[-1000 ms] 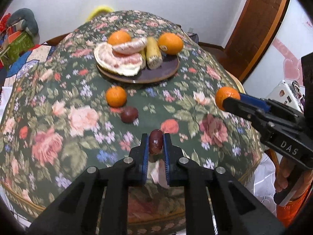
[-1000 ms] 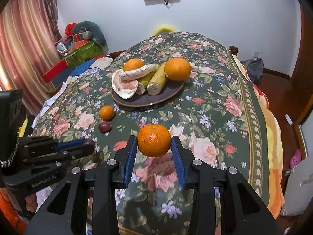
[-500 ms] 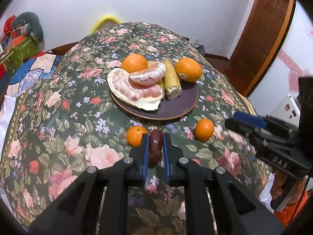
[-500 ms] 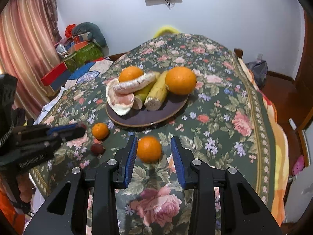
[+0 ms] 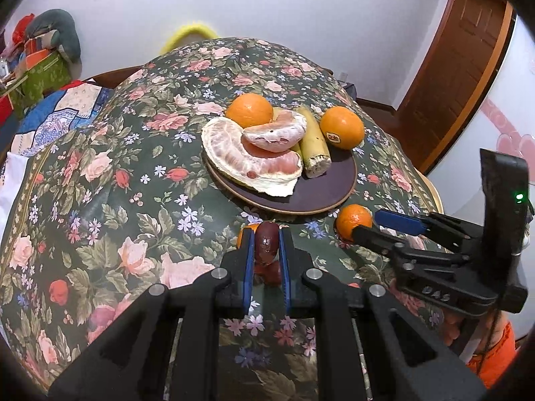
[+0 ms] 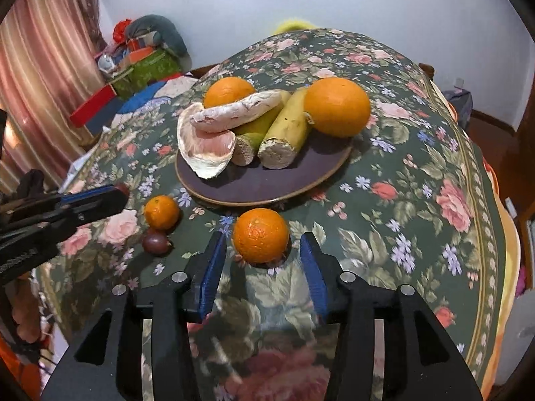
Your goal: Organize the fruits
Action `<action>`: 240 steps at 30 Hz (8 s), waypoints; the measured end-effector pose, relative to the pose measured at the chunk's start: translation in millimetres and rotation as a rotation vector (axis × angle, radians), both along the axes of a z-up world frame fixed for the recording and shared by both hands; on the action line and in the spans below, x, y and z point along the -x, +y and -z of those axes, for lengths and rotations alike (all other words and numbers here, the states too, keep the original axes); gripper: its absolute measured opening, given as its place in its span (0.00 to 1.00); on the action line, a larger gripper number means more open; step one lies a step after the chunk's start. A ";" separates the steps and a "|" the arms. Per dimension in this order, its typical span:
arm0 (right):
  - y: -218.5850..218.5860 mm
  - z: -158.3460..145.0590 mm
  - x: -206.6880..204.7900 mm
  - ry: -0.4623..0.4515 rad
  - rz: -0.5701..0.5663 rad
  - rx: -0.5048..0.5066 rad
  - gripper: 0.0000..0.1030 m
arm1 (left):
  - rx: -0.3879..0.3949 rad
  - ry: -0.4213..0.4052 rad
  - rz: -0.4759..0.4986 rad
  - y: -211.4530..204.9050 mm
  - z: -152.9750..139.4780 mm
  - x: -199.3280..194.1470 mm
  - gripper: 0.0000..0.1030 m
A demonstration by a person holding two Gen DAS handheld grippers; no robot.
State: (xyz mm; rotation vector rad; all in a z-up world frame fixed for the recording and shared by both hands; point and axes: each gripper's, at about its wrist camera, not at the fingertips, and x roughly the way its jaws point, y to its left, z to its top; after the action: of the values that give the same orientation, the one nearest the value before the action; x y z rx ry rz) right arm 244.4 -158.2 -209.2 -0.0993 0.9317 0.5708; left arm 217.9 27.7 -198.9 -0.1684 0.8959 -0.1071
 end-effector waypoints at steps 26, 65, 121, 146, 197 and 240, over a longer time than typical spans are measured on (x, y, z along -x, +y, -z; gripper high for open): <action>-11.1 -20.2 -44.1 -0.078 0.048 -0.042 0.33 | 0.006 -0.041 0.092 -36.8 -7.9 -63.3 0.13; -11.9 -65.1 -14.4 -0.137 0.052 -0.065 0.36 | -0.045 -0.074 0.044 -25.4 -36.1 -24.8 0.21; 41.5 -8.5 13.9 -0.015 -0.058 -0.016 0.25 | -0.056 0.032 -0.025 23.7 16.4 13.5 0.47; -16.6 -7.0 -9.8 -0.010 0.058 -0.054 0.25 | -0.056 0.092 0.028 -7.5 47.3 -30.7 0.33; -30.5 -40.3 -35.9 -0.103 0.095 -0.106 0.40 | -0.033 0.005 0.086 -46.1 17.3 -68.1 0.45; -51.1 -225.0 163.9 -0.680 0.173 -0.265 0.96 | -0.124 -0.705 -0.057 -39.3 -226.5 185.0 0.99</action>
State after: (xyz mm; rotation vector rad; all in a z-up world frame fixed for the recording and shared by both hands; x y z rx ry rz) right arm 80.5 -209.3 15.8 0.0281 0.1972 0.4484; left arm 32.9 -11.6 27.6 -0.0317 0.1933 -0.0502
